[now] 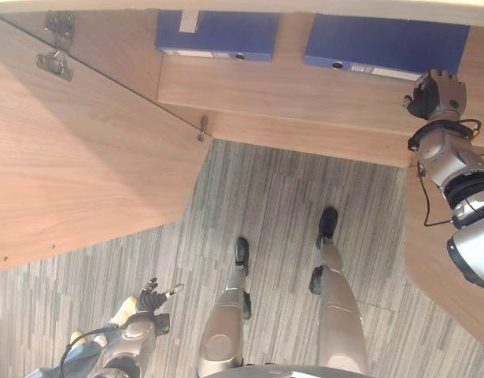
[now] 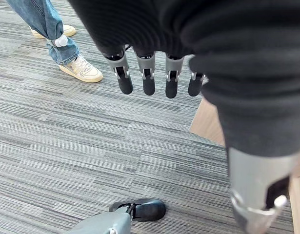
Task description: Put the empty folder in the office cabinet
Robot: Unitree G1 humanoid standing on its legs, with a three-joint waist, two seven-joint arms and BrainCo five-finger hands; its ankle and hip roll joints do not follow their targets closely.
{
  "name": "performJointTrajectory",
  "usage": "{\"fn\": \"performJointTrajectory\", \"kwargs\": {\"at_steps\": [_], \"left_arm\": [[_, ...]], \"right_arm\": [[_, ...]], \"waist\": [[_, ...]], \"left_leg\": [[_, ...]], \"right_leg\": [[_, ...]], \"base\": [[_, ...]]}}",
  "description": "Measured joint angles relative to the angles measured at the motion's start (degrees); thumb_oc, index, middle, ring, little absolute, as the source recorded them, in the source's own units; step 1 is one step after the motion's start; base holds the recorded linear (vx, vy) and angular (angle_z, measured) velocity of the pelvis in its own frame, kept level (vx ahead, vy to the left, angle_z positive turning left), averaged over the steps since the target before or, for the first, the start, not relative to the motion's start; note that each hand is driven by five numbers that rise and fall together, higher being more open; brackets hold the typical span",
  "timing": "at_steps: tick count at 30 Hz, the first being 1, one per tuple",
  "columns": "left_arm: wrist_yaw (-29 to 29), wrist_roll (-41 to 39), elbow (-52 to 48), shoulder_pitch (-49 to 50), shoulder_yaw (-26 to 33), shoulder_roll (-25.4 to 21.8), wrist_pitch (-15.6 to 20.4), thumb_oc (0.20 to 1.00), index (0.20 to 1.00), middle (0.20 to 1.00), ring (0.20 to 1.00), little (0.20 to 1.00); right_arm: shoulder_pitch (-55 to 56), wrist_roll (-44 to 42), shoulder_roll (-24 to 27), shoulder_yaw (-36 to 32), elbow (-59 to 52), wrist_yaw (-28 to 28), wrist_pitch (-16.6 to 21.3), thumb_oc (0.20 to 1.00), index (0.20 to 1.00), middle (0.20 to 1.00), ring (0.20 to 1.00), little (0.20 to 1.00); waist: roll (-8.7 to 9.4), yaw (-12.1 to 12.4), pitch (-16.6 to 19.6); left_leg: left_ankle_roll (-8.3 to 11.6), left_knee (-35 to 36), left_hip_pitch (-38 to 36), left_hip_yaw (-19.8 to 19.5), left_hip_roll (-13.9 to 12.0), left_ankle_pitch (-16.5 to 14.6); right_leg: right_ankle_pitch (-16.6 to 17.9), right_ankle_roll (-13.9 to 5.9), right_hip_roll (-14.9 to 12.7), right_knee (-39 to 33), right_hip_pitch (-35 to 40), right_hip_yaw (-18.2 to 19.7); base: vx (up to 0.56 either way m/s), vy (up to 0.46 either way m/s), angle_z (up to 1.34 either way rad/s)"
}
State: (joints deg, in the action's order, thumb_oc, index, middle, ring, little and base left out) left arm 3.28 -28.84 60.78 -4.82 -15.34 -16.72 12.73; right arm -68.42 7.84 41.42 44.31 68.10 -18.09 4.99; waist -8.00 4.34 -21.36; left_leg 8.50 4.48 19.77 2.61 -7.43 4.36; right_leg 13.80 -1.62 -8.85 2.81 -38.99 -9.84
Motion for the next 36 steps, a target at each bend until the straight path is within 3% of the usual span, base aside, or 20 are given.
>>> {"fn": "performJointTrajectory", "kwargs": {"at_steps": [9, 17, 27, 36], "left_arm": [[0.0, 0.0, -0.1, 0.0, -0.3, 0.0, 0.3, 1.000, 1.000, 1.000, 1.000, 1.000], [-0.4, 0.0, -0.1, 0.0, -0.3, 0.0, 0.6, 1.000, 1.000, 1.000, 1.000, 1.000], [-0.5, 0.0, 0.0, -0.1, -0.4, 0.0, 0.7, 1.000, 1.000, 1.000, 1.000, 1.000], [-0.4, 0.1, -0.2, -0.1, -0.4, -0.1, 0.6, 1.000, 1.000, 1.000, 1.000, 1.000]], "right_arm": [[0.0, 0.0, -0.5, 0.1, 0.5, 0.0, -0.2, 0.200, 0.200, 0.200, 0.200, 0.200], [-0.8, 0.0, -0.6, 0.6, 2.7, 0.5, -0.4, 0.200, 0.200, 0.200, 0.200, 0.200], [-9.5, 0.0, 0.3, 2.1, 7.0, 1.3, -0.5, 0.200, 0.200, 0.200, 0.200, 0.200], [-14.4, 0.0, 2.4, 4.3, 8.7, 1.4, -0.5, 0.200, 0.200, 0.200, 0.200, 0.200]], "waist": [[-0.38, -0.5, -0.2], [-1.35, 1.2, -0.6], [-2.33, 2.6, -0.9], [-2.63, 4.1, -0.8]], "left_leg": [[0.17, 0.0, 1.0, 0.2, -0.4, 0.1], [0.30, 0.0, 2.0, 0.1, -0.4, 0.2], [0.49, -0.1, 4.1, 0.2, -0.5, 0.6], [1.04, -0.1, 6.3, -0.2, -1.3, 1.1]], "right_leg": [[1.0, 0.16, 0.5, -1.3, -0.5, -0.1], [1.1, 0.33, 0.5, -1.3, -1.5, -0.2], [0.9, 0.66, 0.5, 0.7, -4.7, 0.0], [-1.4, 1.83, 0.6, 5.7, -8.9, -0.2]], "base": [[0.00, -0.004, 0.00], [0.00, 0.000, 0.00], [0.02, -0.029, 0.00], [0.03, -0.035, 0.01]]}}
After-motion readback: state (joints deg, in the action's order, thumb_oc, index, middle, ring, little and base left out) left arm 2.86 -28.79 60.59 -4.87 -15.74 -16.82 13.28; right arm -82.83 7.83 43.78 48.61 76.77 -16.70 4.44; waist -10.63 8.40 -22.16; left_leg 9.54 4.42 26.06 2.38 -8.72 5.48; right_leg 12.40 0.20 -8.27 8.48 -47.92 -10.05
